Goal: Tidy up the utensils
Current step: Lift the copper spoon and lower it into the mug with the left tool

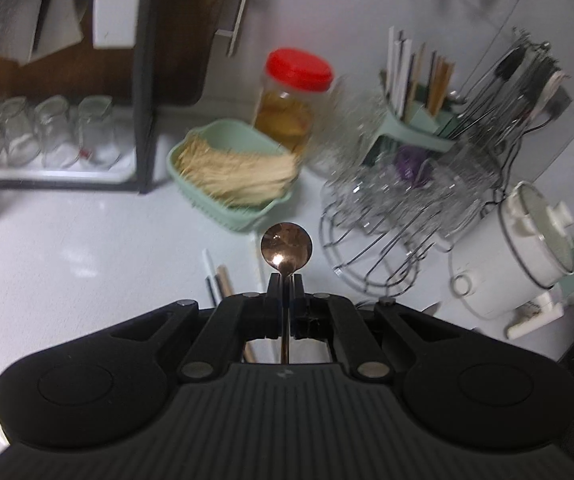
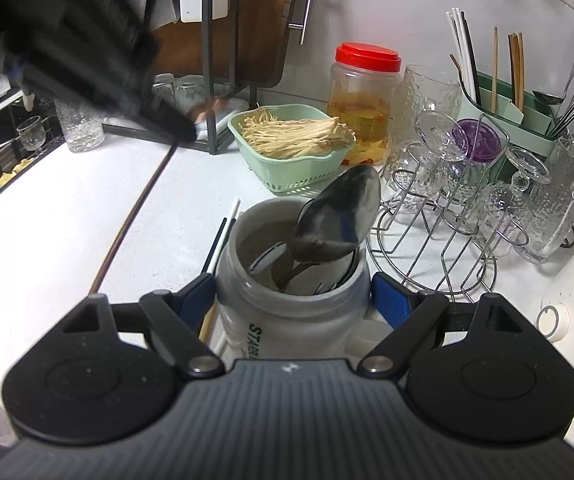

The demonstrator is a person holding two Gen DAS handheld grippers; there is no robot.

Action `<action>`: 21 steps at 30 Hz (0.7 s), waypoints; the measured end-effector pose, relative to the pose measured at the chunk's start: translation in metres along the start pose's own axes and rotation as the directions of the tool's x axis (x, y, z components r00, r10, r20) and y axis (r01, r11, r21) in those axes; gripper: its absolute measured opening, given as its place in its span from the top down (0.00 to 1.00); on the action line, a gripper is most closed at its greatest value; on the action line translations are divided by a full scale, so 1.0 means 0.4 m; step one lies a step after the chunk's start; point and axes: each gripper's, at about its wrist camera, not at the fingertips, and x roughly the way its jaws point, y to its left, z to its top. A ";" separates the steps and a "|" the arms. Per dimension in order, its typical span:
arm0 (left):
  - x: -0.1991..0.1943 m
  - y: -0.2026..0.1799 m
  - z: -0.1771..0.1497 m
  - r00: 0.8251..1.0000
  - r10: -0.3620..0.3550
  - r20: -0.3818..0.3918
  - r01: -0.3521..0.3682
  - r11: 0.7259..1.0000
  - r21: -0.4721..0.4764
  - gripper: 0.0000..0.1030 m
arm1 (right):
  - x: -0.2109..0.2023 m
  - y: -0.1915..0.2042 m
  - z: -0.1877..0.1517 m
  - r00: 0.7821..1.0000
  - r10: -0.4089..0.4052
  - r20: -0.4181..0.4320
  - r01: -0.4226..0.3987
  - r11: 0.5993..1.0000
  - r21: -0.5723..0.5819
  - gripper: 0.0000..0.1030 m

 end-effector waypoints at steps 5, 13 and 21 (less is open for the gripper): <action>-0.035 -0.051 0.042 0.996 -0.064 0.069 0.060 0.997 0.054 0.97 | 0.004 0.006 0.002 1.000 -0.011 0.003 0.011 1.000 0.007 0.15; -0.010 -0.099 0.082 0.988 -0.120 0.100 0.107 0.986 0.124 0.97 | 0.006 0.012 0.003 1.000 -0.024 0.004 0.024 1.000 0.014 0.15; 0.035 -0.121 0.093 0.981 -0.162 0.107 0.145 0.979 0.146 0.97 | 0.005 0.013 0.001 1.000 -0.028 0.006 0.028 1.000 0.013 0.15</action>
